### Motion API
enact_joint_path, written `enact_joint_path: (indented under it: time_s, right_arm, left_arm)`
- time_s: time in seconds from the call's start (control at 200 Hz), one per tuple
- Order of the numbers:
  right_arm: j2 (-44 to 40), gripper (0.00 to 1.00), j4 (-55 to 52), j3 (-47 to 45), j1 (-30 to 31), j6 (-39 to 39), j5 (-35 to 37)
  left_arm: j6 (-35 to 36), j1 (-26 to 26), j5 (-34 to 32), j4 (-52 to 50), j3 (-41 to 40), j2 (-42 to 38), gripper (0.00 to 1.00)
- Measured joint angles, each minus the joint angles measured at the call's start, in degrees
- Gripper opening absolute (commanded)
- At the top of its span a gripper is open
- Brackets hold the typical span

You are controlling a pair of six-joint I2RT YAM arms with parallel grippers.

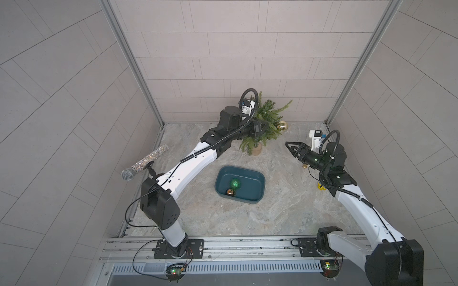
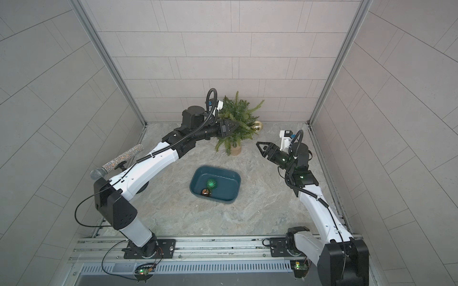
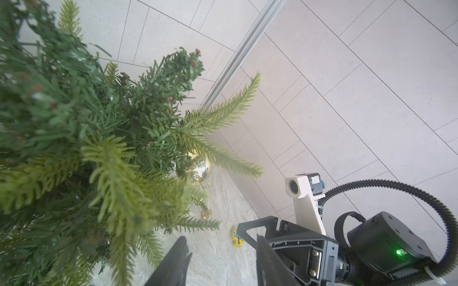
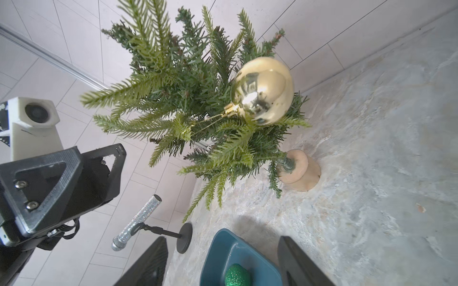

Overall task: Decorate the small christmas tree with ornaments
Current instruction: Hang an ornament on the christmas tree, then pick up an ornament from the container.

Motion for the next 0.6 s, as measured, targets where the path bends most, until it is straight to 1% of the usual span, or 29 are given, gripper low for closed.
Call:
enact_joint_path:
  time_s: [0.09,0.135,0.245,0.37,0.45,0.49,0.6]
  right_arm:
    - [-2.6,0.72,-4.4,0.2,0.3,-2.8,0.5]
    - [-3.8,0.72,-6.6,0.3,0.8,-4.3,1.0]
    - [-6.6,0.72,-12.5,0.3,3.6,-8.0,2.8]
    - [-8.4,0.72,-18.5,0.4,8.4,-12.0,5.3]
    - [-8.7,0.72,-21.6,0.4,11.8,-14.2,7.4]
    - [-8.7,0.72,-22.9,0.4,14.1,-15.2,8.6]
    - [-8.2,0.72,-25.4,0.4,20.7,-17.5,12.3]
  left_arm:
    - [-0.2,-0.1,0.2,-0.1,-2.4,-2.6,0.53]
    - [-0.2,-0.1,0.3,0.1,-3.9,-4.1,0.56]
    - [-0.1,-0.1,0.3,-0.1,-8.7,-8.3,0.56]
    - [0.3,-0.1,-0.4,-0.7,-14.7,-13.3,0.57]
    - [0.8,-0.1,-1.2,-1.9,-18.3,-16.5,0.59]
    - [1.1,-0.1,-1.8,-2.7,-20.2,-18.2,0.62]
    - [1.7,-0.1,-4.3,-4.5,-25.6,-22.5,0.64]
